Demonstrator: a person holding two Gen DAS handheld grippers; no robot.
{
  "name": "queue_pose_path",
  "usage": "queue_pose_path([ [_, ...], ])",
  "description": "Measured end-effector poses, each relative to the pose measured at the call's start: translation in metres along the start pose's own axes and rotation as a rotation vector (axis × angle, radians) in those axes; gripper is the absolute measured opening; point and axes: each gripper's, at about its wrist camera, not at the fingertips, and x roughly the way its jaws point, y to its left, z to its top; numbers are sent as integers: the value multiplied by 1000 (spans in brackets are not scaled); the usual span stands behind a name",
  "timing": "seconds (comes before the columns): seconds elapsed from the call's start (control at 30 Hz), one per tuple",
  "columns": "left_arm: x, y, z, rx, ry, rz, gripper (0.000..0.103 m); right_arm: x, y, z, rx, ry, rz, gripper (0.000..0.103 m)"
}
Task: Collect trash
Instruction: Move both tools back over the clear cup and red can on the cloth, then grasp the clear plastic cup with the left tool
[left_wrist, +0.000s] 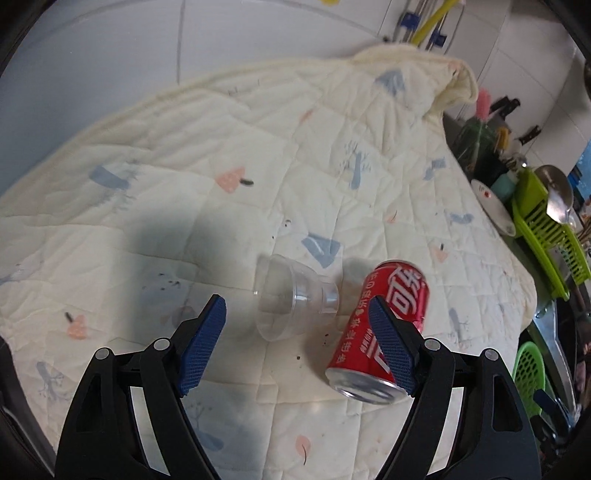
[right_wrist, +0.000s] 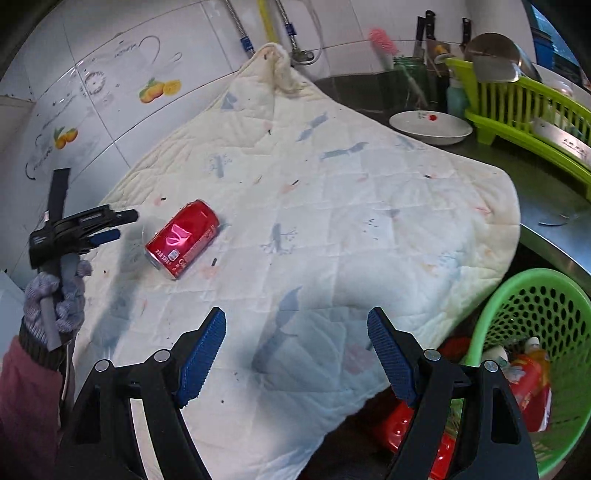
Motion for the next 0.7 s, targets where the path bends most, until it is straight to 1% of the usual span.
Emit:
queue_pose_path([
  [0.07,10,-1,2,4,10,2,79,6,2,1,0,11,1,76],
  [0.1,13,-2,4,6,16,-2,82,7,2,1,-1,15,2,76],
  [0.2,26,-2,9,7,37,5,84,13,3,2,-1,27,0,76],
  [0.3,38,-5,14,24,69,32,85,18,3,4,-1,37,1,76],
  [0.37,48,-6,16,18,103,43,85,21,3,4,1,41,4,76],
  [0.43,55,-5,17,8,121,51,85,25,5,5,1,47,7,77],
  [0.5,60,-5,17,3,130,44,85,28,7,5,-3,51,10,77],
  [0.63,69,-5,16,-9,150,7,85,34,11,5,-12,62,14,77],
  [0.7,74,-5,16,-11,158,-3,83,36,13,6,-11,68,19,77],
])
